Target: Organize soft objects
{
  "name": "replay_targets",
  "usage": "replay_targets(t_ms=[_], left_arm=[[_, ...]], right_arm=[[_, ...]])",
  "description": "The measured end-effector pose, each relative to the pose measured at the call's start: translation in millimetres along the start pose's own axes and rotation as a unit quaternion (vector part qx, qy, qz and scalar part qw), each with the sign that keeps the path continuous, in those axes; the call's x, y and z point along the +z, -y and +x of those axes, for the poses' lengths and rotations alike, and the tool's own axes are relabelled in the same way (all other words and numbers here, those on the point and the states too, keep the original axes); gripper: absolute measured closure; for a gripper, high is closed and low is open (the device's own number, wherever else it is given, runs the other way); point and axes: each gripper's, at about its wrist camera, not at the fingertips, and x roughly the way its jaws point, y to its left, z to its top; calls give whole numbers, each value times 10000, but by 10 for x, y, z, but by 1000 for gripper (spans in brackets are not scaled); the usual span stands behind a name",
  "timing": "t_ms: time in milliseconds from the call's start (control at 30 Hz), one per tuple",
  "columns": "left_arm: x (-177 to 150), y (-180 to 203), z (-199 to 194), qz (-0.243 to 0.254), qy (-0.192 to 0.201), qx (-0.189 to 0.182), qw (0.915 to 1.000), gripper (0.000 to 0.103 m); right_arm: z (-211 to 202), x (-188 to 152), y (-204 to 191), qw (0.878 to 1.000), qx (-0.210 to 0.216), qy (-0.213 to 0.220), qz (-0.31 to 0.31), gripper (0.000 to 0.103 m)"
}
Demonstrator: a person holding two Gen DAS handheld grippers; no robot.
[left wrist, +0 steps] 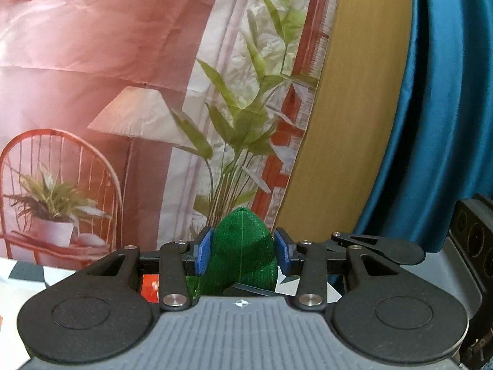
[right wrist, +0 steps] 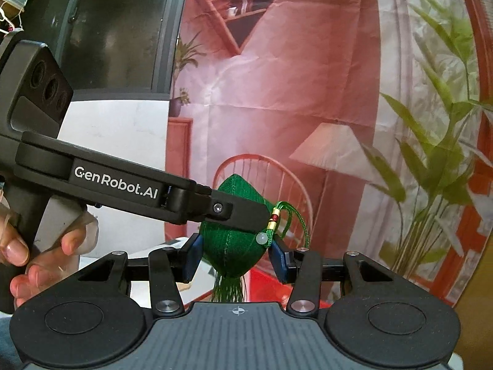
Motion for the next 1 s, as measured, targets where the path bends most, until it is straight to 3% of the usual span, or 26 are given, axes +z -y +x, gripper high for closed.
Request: replay_targets(t_ms=[300,733,1000], left_arm=[[-43,-172,437,85,-166,2,9998,58],[-727,-286,1212,-380,-1233,-88,9916,58],[-990,-36,1523,-45,-1675,-37,9859,58]], right_arm=[[322,-28,288,9997,-102,-115,-185,60],[703,-936,579,9930,-287,-1115,262,59],[641,-1354,773,9795,-639,-1677,919,59]])
